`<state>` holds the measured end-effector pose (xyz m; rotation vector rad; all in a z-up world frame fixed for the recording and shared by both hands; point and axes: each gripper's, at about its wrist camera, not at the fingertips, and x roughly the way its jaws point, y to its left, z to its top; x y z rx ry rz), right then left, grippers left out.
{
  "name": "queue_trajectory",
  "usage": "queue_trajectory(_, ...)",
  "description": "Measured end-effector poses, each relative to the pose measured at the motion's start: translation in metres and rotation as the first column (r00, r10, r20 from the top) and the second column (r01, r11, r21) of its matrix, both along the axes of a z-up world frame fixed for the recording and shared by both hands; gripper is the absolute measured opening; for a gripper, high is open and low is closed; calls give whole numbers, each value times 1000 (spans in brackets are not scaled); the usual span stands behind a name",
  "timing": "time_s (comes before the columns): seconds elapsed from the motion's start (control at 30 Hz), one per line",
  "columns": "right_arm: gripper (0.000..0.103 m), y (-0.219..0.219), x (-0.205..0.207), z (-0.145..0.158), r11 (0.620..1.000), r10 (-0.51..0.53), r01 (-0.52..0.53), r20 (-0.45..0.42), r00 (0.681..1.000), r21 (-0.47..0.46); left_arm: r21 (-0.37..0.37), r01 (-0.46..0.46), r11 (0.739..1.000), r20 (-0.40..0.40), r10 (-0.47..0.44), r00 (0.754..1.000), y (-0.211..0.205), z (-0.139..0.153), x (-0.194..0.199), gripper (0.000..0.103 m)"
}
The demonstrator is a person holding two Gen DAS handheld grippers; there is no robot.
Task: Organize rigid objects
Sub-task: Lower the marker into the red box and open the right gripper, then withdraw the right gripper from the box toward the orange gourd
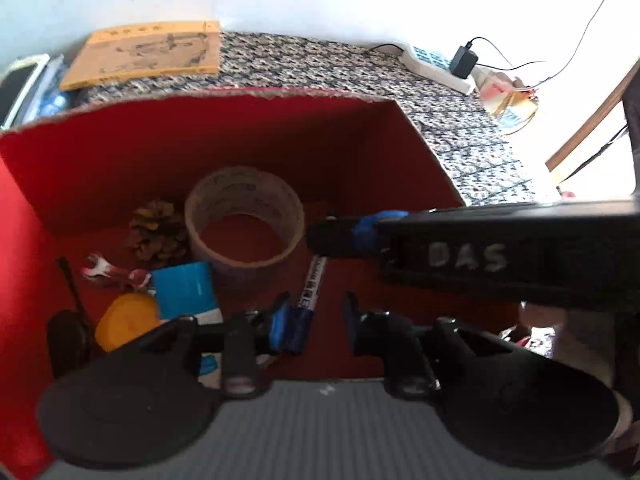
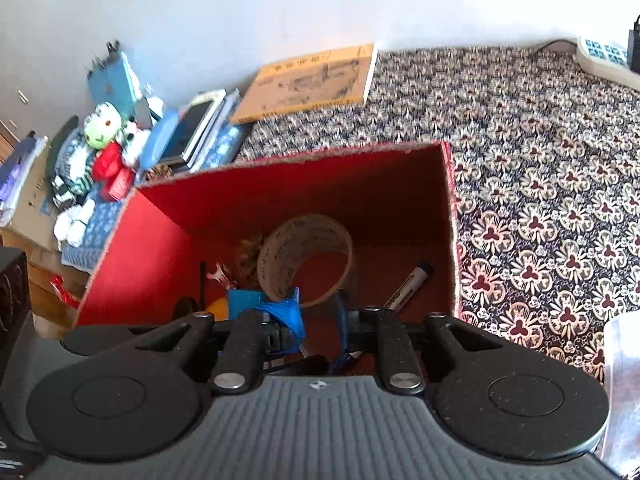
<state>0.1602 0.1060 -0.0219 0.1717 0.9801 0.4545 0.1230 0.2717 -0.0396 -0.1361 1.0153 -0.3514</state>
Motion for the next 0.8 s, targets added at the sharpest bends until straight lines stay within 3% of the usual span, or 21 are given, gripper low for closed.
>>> queue_trajectory(0.07,2,-6,-4,4,1000,-7,6,22,1000,20,28,-13,1000,18,12,1000,-3,5,-5,27)
queue_trajectory(0.13,2,-12,-7,7,999,-16,15,30,999,49,66,-31,997,41,28,999,-7,10,-10,42)
queue_trajectory(0.23,2,-21,-11,10,996,-25,22,34,999,81,132,-52,990,77,42,996,-16,19,-15,53)
queue_trajectory(0.47,3,-36,-19,13,991,-30,24,40,999,129,240,-99,966,120,72,990,-29,31,-24,56)
queue_trajectory(0.8,4,-57,-31,20,980,-27,17,49,998,198,326,-178,928,173,126,977,-47,50,-39,60)
